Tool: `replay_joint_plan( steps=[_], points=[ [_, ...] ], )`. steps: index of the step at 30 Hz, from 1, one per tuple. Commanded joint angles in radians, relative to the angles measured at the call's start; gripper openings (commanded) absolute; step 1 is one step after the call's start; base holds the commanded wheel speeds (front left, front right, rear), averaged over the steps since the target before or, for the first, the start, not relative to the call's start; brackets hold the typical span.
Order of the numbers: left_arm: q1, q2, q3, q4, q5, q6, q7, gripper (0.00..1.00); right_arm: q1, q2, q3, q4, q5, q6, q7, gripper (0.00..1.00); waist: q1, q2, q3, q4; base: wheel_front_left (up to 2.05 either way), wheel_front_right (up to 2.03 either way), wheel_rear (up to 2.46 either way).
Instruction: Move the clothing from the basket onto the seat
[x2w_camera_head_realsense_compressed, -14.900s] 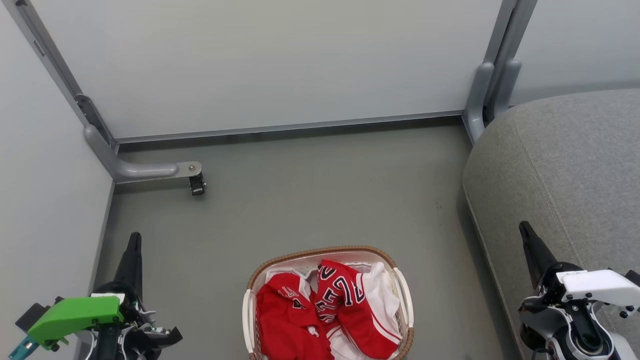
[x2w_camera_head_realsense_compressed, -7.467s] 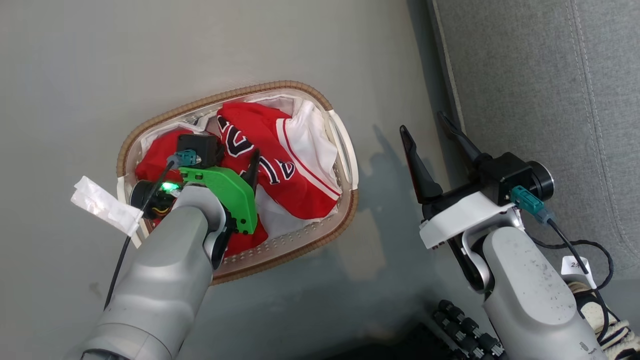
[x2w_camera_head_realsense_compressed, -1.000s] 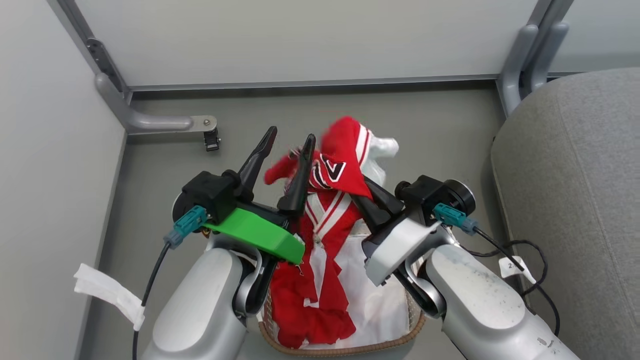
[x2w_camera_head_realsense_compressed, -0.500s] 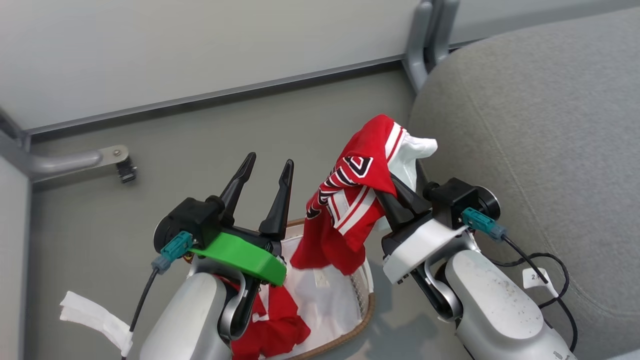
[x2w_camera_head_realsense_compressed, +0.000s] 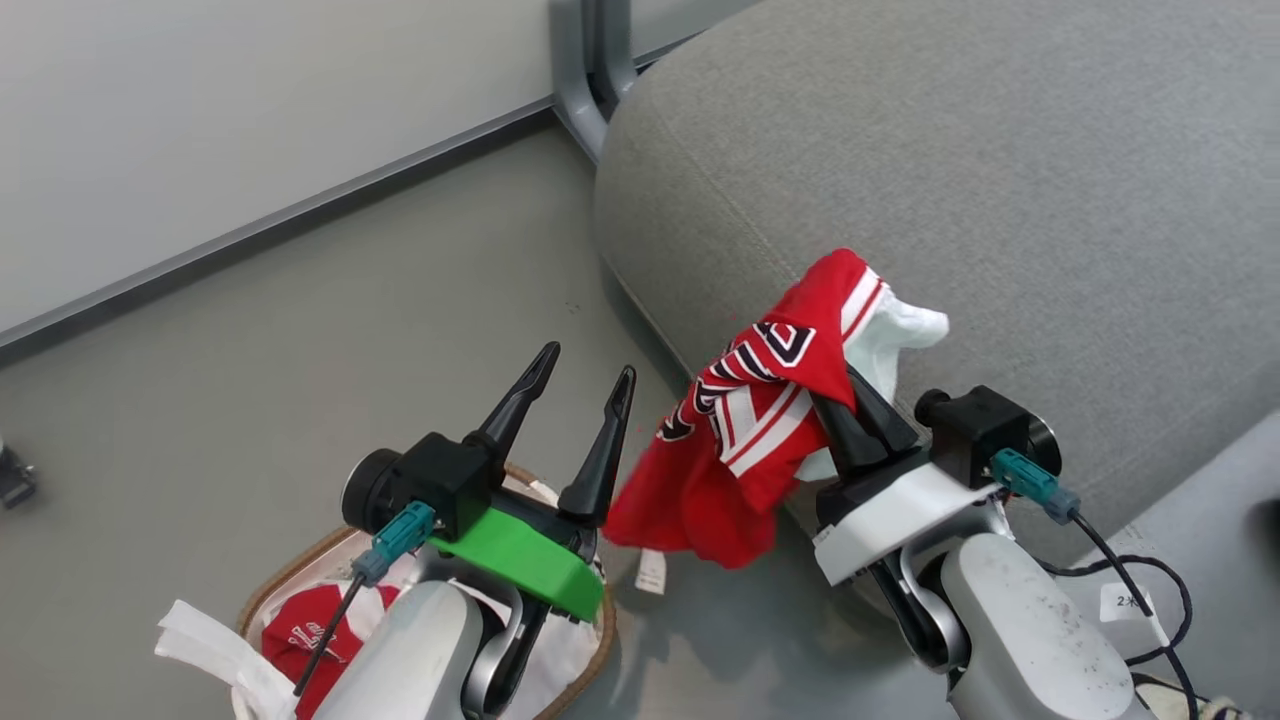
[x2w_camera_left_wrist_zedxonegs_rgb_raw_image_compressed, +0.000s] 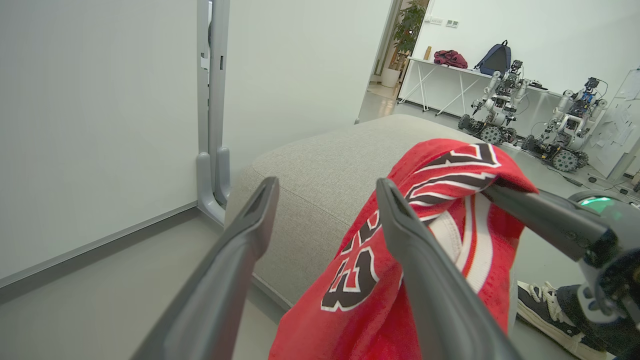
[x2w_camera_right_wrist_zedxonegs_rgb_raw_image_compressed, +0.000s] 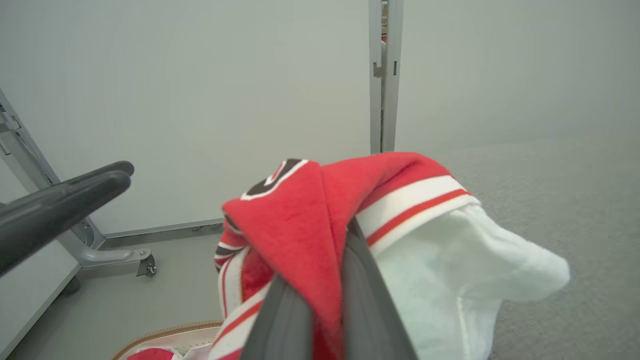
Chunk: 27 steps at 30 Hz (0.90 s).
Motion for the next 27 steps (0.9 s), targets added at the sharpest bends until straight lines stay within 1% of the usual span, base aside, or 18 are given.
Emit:
replay_joint_plan(
  steps=[1, 5, 7, 9, 11, 16, 20, 25, 27],
  points=[
    [-0.013, 0.009, -0.009, 0.002, -0.005, 0.001, 0.000, 1.00, 0.018, 0.003, -0.010, -0.013, -0.014, -0.001, -0.003, 0.00, 0.0000, -0.0001, 0.032, -0.062, 0.00, 0.00, 0.00],
    [-0.025, 0.021, -0.037, -0.002, -0.005, 0.001, 0.000, 1.00, 0.024, 0.002, -0.039, -0.011, -0.050, -0.001, -0.003, 0.00, 0.0000, -0.0001, 0.048, -0.064, 0.00, 0.00, 0.00],
    [-0.025, 0.023, -0.041, -0.009, -0.001, 0.001, 0.000, 1.00, -0.006, -0.004, -0.050, -0.003, -0.078, -0.001, -0.003, 0.00, 0.0000, -0.0001, 0.062, -0.063, 0.00, 0.00, 0.00],
    [-0.018, 0.029, -0.041, -0.013, 0.002, 0.001, 0.000, 1.00, -0.046, -0.024, -0.060, 0.005, -0.099, -0.001, -0.003, 0.00, 0.0000, -0.0001, 0.076, -0.062, 0.00, 0.00, 0.00],
    [-0.002, 0.037, -0.039, -0.012, 0.004, 0.001, 0.000, 1.00, -0.088, -0.051, -0.067, 0.016, -0.120, -0.001, -0.003, 0.00, 0.0000, -0.0001, 0.087, -0.058, 0.00, 0.00, 0.00],
    [0.002, 0.058, -0.039, -0.009, 0.008, 0.001, 0.000, 1.00, -0.241, -0.156, -0.124, 0.056, -0.166, -0.001, -0.003, 0.00, 0.0000, -0.0001, 0.136, -0.009, 0.00, 0.00, 0.00],
    [-0.014, 0.077, -0.043, -0.015, 0.011, 0.001, 0.000, 1.00, -0.368, -0.242, -0.181, 0.117, -0.201, -0.001, -0.003, 0.00, 0.0000, -0.0001, 0.182, 0.032, 0.00, 0.00, 0.00],
    [-0.049, 0.095, -0.028, -0.038, 0.008, 0.001, 0.000, 1.00, -0.527, -0.321, -0.221, 0.193, -0.241, -0.001, -0.003, 0.00, 0.0000, -0.0001, 0.253, 0.088, 0.00, 0.00, 0.00],
    [-0.057, 0.098, -0.034, -0.050, 0.007, 0.001, 0.000, 1.00, -0.584, -0.338, -0.256, 0.224, -0.250, -0.001, -0.002, 0.00, 0.0000, -0.0001, 0.282, 0.103, 0.00, 0.00, 0.00]
  ],
)
